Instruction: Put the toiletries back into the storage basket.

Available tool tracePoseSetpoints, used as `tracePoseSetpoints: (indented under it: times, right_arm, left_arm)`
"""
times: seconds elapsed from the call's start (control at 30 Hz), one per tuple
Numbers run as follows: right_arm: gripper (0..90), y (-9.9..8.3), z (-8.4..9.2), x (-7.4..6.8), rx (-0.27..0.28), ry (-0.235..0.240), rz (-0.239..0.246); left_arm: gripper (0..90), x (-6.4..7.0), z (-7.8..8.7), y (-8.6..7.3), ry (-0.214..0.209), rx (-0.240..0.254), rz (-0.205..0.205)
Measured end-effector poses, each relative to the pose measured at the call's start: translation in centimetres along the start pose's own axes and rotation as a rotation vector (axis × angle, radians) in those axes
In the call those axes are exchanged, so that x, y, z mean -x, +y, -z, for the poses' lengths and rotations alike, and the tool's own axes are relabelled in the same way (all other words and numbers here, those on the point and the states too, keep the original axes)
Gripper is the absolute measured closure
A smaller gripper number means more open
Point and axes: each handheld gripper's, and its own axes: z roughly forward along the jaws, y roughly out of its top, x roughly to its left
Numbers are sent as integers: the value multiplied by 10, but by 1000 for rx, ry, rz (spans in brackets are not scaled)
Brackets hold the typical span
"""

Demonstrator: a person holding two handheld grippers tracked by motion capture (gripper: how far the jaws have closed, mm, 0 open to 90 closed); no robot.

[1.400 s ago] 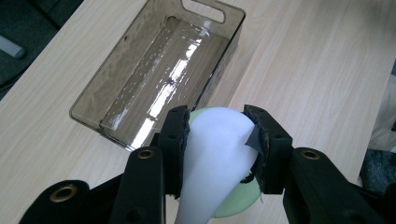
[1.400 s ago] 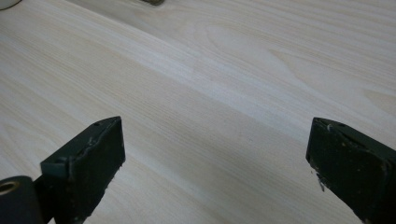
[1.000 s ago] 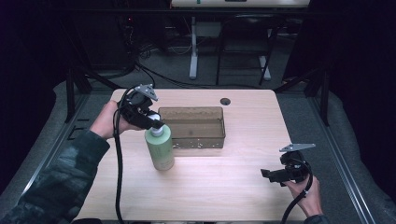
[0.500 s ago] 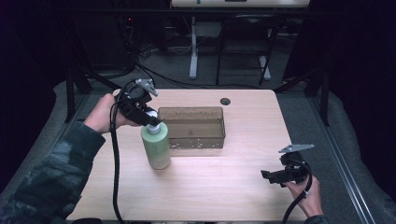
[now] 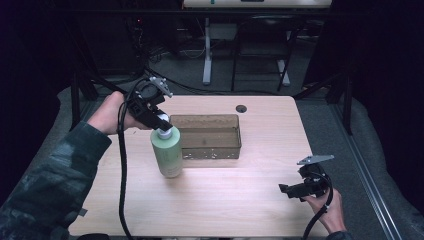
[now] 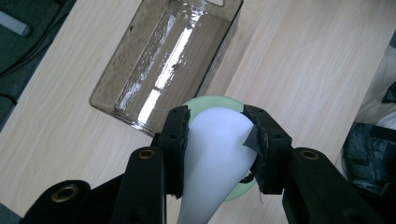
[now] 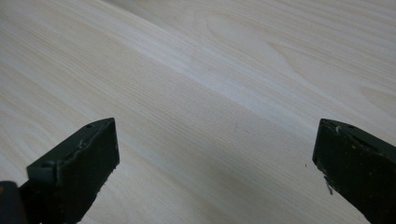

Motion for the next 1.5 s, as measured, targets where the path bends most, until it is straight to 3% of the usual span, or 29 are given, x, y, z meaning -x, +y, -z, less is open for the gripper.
tracePoseSetpoints:
  times: [0.37, 0.87, 1.5]
  right_arm:
    - [1, 0, 1, 1, 6, -3, 6]
    - [4, 0, 1, 2, 5, -5, 3]
    - [7, -1, 1, 4, 2, -7, -3]
  left_arm:
    - [623, -1, 8, 12, 3, -40, -14]
    - [624, -4, 25, 24, 17, -35, -26]
    - [624, -11, 43, 39, 34, -31, -12]
